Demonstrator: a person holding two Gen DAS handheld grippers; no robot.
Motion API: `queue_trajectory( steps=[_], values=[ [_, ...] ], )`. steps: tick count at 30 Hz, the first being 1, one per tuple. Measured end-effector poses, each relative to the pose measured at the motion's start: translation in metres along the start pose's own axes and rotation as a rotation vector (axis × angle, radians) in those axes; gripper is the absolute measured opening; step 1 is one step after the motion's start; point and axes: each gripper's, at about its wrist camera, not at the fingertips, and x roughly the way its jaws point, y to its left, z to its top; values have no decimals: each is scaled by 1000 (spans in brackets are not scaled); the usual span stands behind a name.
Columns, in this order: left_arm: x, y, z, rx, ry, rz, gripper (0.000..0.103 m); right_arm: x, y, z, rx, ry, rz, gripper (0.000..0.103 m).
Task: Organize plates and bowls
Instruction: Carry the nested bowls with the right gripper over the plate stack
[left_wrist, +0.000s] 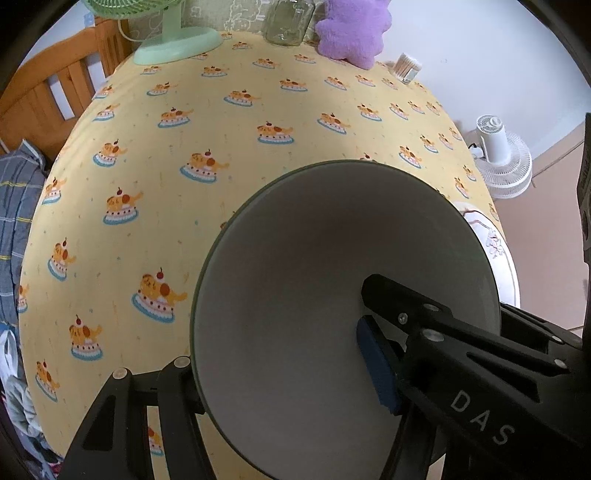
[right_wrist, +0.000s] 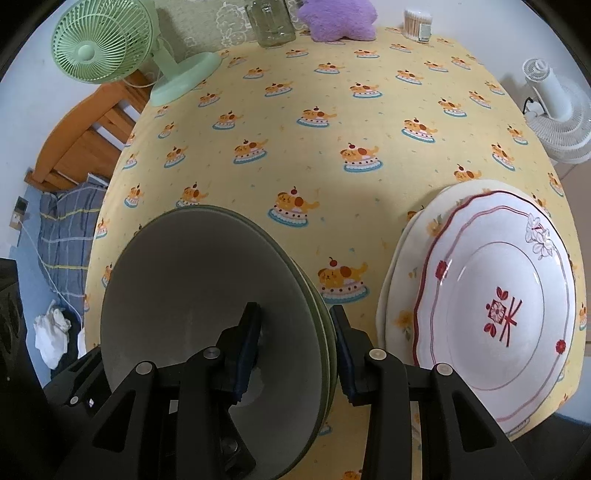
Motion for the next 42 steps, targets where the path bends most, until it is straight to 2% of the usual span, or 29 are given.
queue_trajectory(
  steps=[13,21,30,42],
  values=[
    [-45,0,-2,96,-57,-18,66,-44,19,-12,53,-93,-15,41],
    [-58,-11,-3,133,-81,-9,66,-60,19,-17,79,-132,-17,41],
    [-58,-39,-4,107,-117,32,66,-71,-8,-14,37,-157,34,41],
    [-51,-106,-9,46,-153,69,65,-96,-67,-7,-23,-149,62,41]
  ],
)
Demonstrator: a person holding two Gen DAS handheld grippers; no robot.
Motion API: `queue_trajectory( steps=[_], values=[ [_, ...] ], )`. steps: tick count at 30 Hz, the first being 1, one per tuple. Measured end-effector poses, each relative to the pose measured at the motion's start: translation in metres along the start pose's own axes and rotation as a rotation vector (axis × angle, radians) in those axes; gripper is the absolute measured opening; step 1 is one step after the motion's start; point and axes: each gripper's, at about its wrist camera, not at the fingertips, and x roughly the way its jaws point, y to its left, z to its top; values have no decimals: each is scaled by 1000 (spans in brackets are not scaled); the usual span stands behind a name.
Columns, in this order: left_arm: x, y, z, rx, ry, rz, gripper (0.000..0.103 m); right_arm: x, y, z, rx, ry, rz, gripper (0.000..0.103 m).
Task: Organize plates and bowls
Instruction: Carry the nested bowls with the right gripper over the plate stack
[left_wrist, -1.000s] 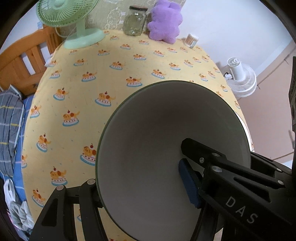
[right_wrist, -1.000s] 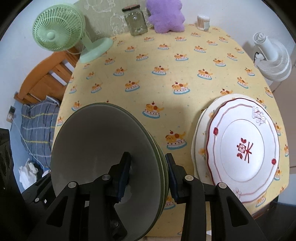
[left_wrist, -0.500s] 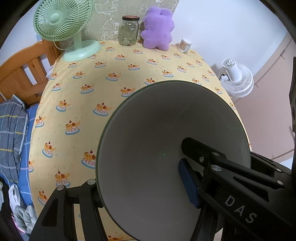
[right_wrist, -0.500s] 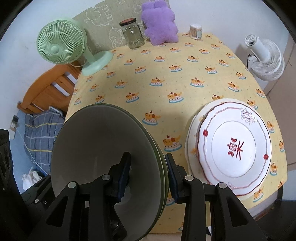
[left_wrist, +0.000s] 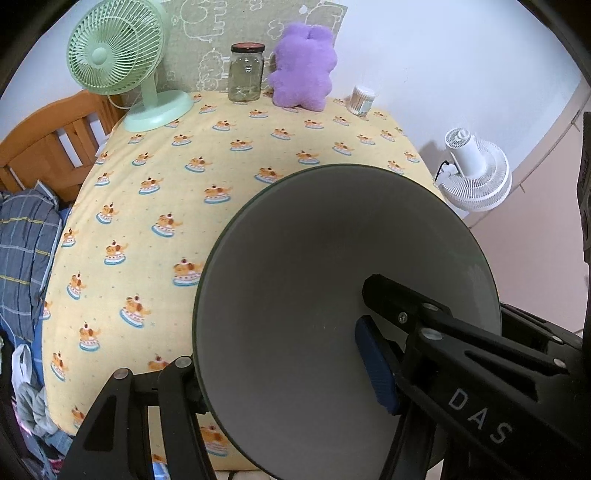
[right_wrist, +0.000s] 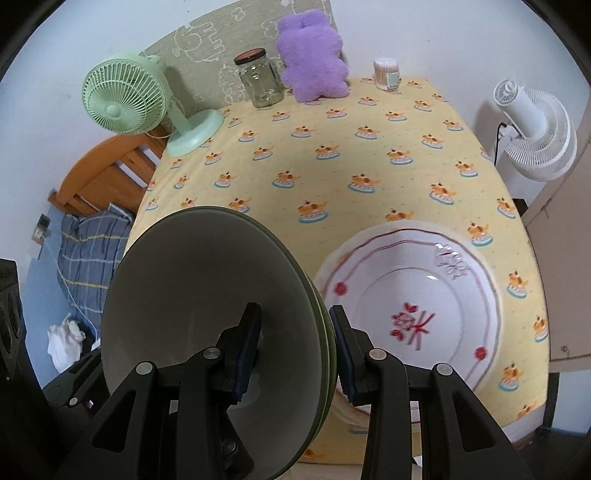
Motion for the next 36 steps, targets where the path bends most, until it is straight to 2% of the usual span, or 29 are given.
queue_trajectory(
  steps=[10,23,29,36],
  values=[
    [14,-44,-3,-60,3,7,65,-8,-45,5,-42,24,5,41],
    [51,-80,-13,-166,41,11,63,11,-99,7,-117,94,3,41],
    [65,-87,-15,-184,66,22,62,23,-115,7,-115,126,14,41],
    [69,-99,-10,-151,47,47,62,25,-125,10,-106,109,8,41]
  ],
)
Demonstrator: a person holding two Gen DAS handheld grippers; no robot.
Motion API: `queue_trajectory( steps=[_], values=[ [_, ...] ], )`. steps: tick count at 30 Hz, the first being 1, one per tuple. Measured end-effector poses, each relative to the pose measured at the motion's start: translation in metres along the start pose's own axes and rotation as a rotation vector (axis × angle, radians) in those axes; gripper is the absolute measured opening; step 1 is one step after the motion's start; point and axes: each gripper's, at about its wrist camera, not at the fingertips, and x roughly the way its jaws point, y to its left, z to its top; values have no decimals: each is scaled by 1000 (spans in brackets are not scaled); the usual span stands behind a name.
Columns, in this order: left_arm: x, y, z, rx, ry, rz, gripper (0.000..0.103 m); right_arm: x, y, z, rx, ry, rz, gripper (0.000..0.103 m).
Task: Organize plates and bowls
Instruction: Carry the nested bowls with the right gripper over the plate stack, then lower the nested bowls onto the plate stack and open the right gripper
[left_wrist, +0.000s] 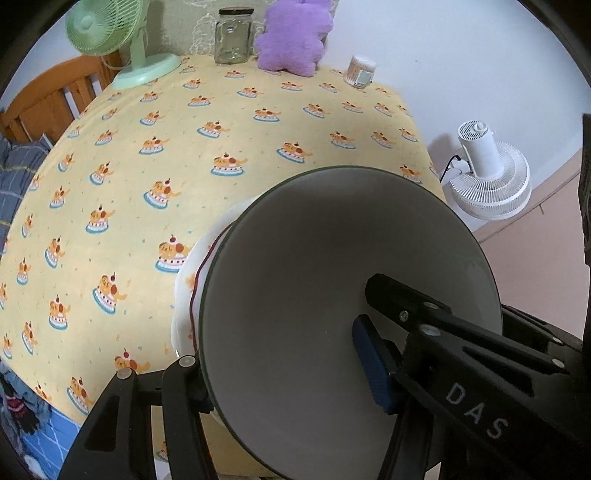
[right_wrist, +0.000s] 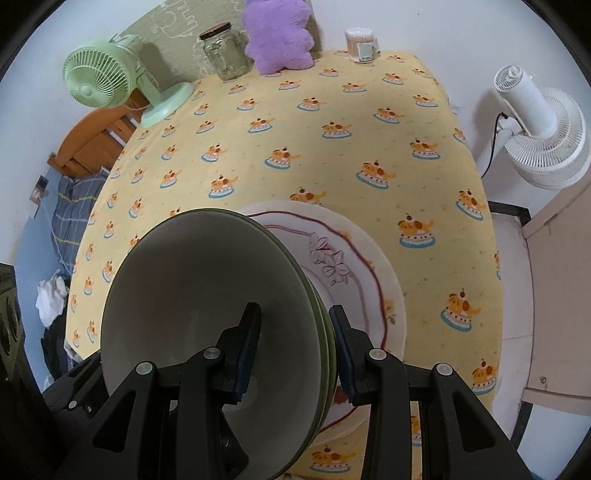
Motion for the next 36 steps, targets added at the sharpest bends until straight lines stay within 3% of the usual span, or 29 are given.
queue_trajectory(
  steps=[7,14,16,19,27,36],
  values=[
    [4,-4,4,10,-38,17,62,2,-4,5,-15,-26,-7,43],
    [-2,-7,0,9,-44,77,69,-1,-4,2,-36,-60,20,47],
    [-8,-4,-1,-14,-55,92,80,-9,-2,0,-48,-94,1,67],
    [-21,0,-2,-14,-72,86,91,-24,1,-2,-44,-137,-28,79],
    [-56,8,-1,82,-182,75,94,-55,19,-8,10,-229,-106,79],
    [-92,60,-5,178,-298,59,94,-74,67,-29,84,-355,-185,79]
  ],
)
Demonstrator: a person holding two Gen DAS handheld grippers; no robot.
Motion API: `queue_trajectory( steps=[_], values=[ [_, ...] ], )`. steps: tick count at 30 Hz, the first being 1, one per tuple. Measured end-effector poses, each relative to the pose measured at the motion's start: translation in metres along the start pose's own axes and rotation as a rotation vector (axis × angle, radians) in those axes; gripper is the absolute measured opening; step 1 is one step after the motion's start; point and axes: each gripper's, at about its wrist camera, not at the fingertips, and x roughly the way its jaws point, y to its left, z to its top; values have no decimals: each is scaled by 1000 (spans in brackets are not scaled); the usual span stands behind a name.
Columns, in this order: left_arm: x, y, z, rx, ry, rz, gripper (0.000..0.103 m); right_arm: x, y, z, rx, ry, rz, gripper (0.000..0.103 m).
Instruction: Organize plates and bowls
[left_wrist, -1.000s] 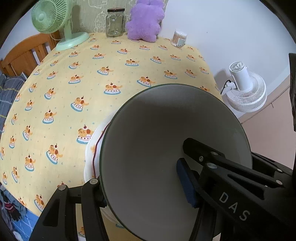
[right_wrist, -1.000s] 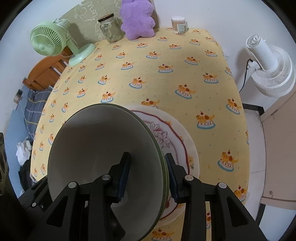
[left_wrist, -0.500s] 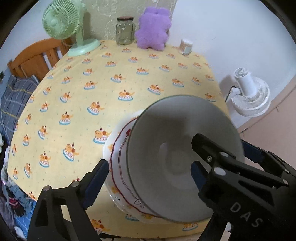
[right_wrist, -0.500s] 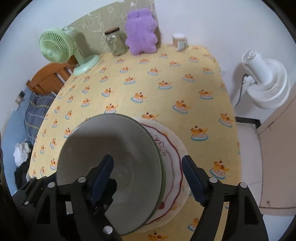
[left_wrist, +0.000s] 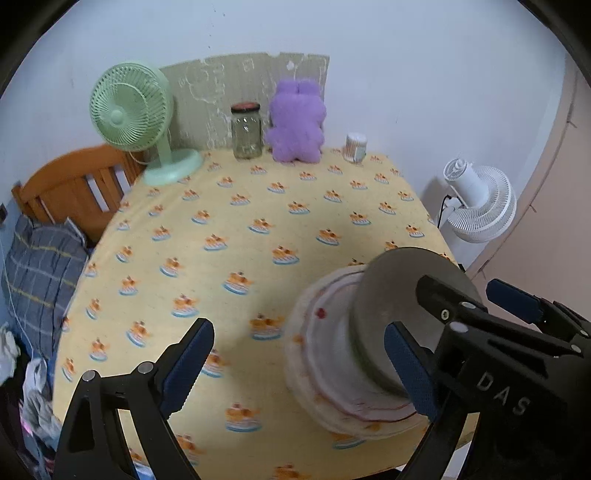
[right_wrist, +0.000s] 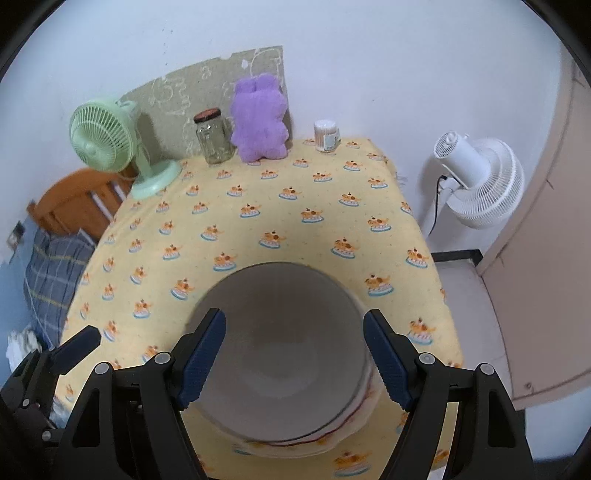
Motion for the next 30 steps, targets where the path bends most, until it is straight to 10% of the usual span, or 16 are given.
queue_trajectory(
  steps=[13,30],
  values=[
    [-29,90,-35,75,-134,30,95,-23,70,-52,49,-126,-64,80],
    [-51,112,-108,-17,-227,96,95,-32,81,-122,-7,-201,-19,85]
  ],
)
